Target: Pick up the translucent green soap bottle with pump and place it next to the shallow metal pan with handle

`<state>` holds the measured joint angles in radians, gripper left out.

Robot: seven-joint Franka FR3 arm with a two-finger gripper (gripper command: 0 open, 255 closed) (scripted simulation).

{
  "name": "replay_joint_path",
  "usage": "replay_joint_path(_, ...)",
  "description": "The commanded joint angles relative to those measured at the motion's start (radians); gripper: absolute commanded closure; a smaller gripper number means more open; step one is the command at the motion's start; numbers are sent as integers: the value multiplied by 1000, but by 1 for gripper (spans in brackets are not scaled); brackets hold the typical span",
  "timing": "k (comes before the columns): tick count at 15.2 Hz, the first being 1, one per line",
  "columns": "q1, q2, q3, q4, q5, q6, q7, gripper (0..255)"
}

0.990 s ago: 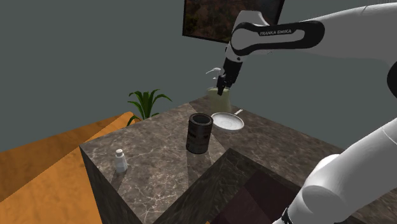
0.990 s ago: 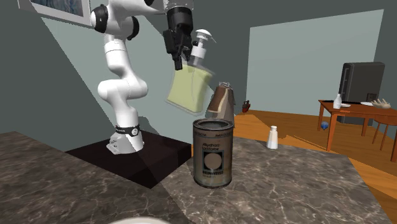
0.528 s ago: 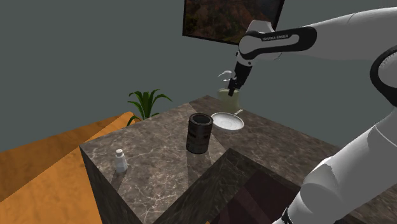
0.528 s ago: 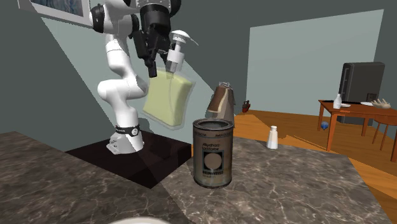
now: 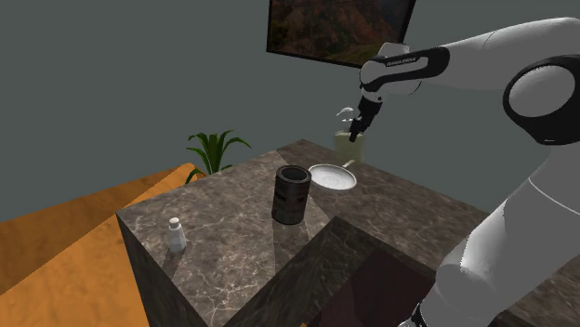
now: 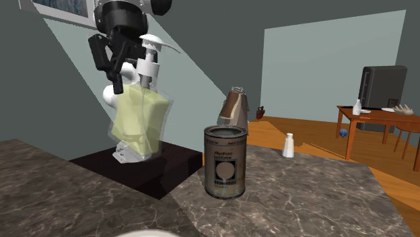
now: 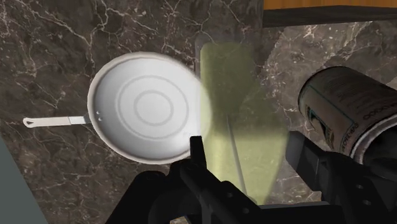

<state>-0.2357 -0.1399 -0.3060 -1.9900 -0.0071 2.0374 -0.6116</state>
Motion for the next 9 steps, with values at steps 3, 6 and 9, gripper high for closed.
replay_joint_path(3, -36, 76, -59, 44, 41, 26, -112, 255)
replay_joint_path(6, -66, 149, -97, 102, 84, 32, -197, 255)
replay_joint_path(9, -103, 231, -128, 172, 136, 29, -281, 255)
